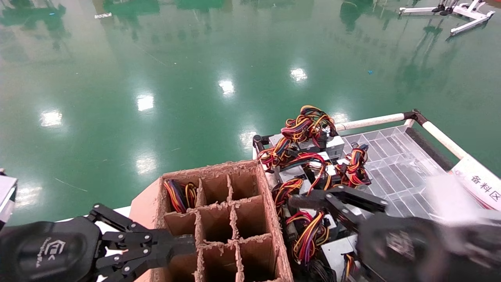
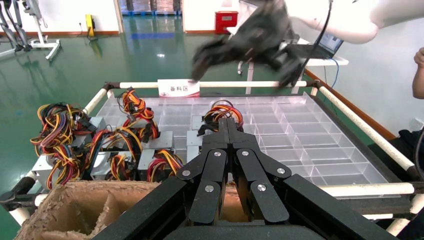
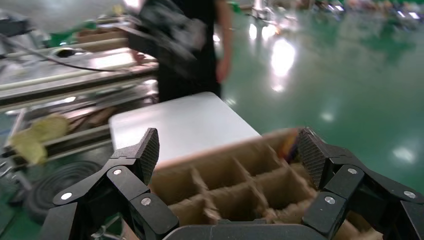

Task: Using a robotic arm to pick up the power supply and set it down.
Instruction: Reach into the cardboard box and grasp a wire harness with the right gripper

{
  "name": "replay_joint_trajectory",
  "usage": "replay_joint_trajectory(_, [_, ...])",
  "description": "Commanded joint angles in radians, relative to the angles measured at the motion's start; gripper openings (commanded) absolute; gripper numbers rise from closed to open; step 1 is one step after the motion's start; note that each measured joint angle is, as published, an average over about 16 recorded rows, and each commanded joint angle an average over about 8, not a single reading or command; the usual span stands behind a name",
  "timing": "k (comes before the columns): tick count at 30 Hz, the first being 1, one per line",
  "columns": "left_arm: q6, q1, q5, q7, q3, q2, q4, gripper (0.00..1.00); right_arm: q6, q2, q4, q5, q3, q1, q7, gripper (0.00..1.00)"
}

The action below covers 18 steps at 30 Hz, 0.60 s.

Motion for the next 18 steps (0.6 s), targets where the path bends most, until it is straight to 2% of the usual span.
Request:
replay_joint_trajectory(1, [0.000,0.000,0.000,0.000,0.000,0.000,0.000,0.85,0.015,-0.022,-0.027,-0.026,-0.013,0.008,-0.007,1.00])
replay_joint_trajectory(3, [0.000,0.000,0.000,0.000,0.000,0.000,0.000,1.00,0.034,-0.061,-0.069,-0.071,-0.037,0.037,-0.016,1.00])
replay_joint_trajectory(9, [0.000,0.000,0.000,0.000,0.001,0.000,0.000,1.00,0.101,-0.199,-0.211,-0.212,-0.112,0.145,-0.045,1.00])
replay_joint_trajectory(18, [0.000,0.000,-0.001,0.001,0.001,0.000,0.000,1.00,0.158,-0.463,-0.502,-0.368,-0.219,0.321,-0.134,1.00])
